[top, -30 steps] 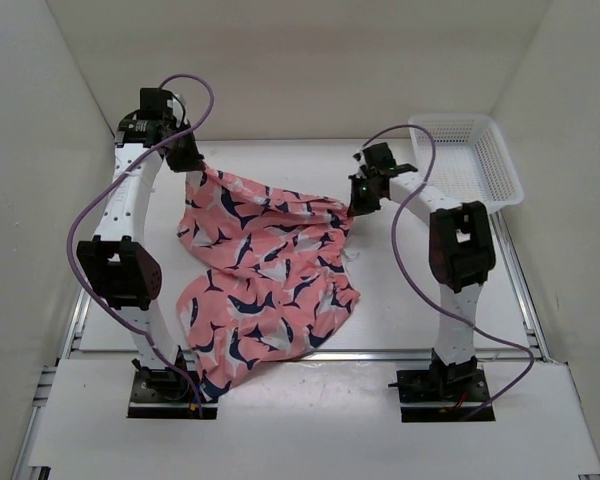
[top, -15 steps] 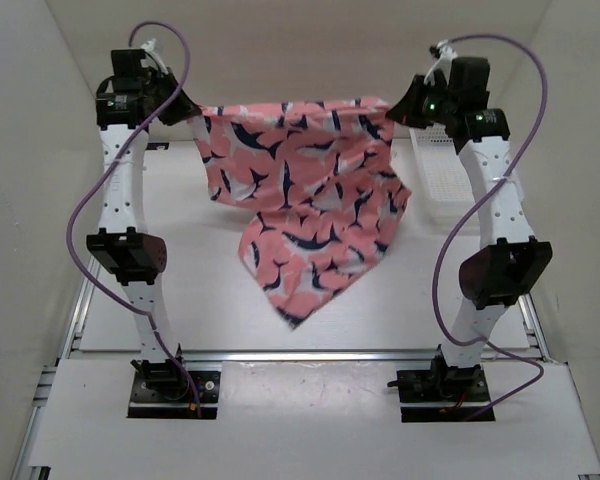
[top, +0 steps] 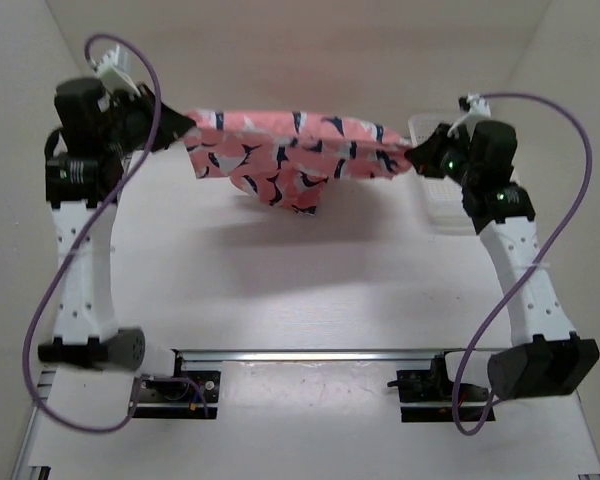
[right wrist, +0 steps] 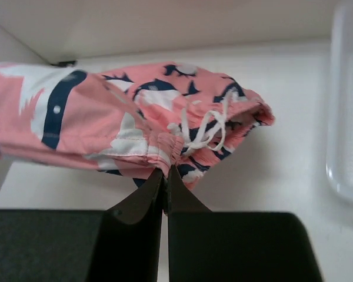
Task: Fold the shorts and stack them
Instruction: Fold the shorts
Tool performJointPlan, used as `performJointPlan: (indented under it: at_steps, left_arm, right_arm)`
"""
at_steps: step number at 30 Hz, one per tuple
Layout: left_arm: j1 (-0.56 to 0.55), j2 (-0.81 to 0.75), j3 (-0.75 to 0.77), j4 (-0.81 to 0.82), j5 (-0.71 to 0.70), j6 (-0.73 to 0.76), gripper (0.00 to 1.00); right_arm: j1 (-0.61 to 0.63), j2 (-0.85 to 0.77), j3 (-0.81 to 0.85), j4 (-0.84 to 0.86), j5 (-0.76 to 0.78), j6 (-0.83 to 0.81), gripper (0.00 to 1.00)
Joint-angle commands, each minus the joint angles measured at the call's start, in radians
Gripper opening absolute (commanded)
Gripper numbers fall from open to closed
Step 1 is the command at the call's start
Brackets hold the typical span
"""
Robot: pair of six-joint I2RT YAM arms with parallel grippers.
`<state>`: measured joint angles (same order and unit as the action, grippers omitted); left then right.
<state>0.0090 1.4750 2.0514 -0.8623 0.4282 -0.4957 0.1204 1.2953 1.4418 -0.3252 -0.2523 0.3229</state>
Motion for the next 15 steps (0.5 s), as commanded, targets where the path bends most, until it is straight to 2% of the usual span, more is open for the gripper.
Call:
performJointPlan:
  at_steps: [1, 2, 3, 4, 5, 6, 9, 11, 14, 15]
  left_arm:
    - [-0.078, -0.132, -0.303, -0.017, -0.041, 0.040, 0.10]
    - [-0.125, -0.171, -0.389, -0.008, -0.061, 0.040, 0.10]
    - [-0.144, -0.236, -0.557, -0.007, -0.090, 0.040, 0.10]
    - [-0.156, -0.263, -0.636, 0.003, -0.101, 0.040, 0.10]
    - [-0.167, -0.284, -0.707, 0.003, -0.111, 0.026, 0.10]
    - [-0.176, -0.318, -0.829, 0.023, -0.111, 0.016, 0.10]
    - [-0.199, -0.379, -0.979, 0.034, -0.176, -0.010, 0.10]
    - [-0.199, -0.400, -1.014, 0.034, -0.203, -0.010, 0.10]
    - [-0.199, -0.410, -1.048, 0.034, -0.213, -0.010, 0.10]
    - [-0.199, -0.410, -1.048, 0.034, -0.213, -0.010, 0.10]
  right_arm:
    - [-0.008, -0.123, -0.197, 0.034, 0.158, 0.045, 0.04]
    - [-0.008, -0.146, -0.280, 0.002, 0.216, 0.054, 0.17]
    - [-0.008, -0.163, -0.314, -0.023, 0.244, 0.054, 0.25]
    - [-0.008, -0.189, -0.340, -0.044, 0.254, 0.064, 0.32]
    - [-0.008, -0.198, -0.380, -0.093, 0.254, 0.064, 0.44]
    - [-0.008, -0.208, -0.397, -0.118, 0.265, 0.064, 0.48]
    - [-0.008, -0.272, -0.463, -0.196, 0.243, 0.108, 0.47]
    - [-0.008, -0.312, -0.497, -0.238, 0.204, 0.148, 0.42]
    - [-0.008, -0.386, -0.561, -0.291, 0.183, 0.229, 0.29]
    - [-0.008, -0.396, -0.595, -0.325, 0.159, 0.304, 0.25]
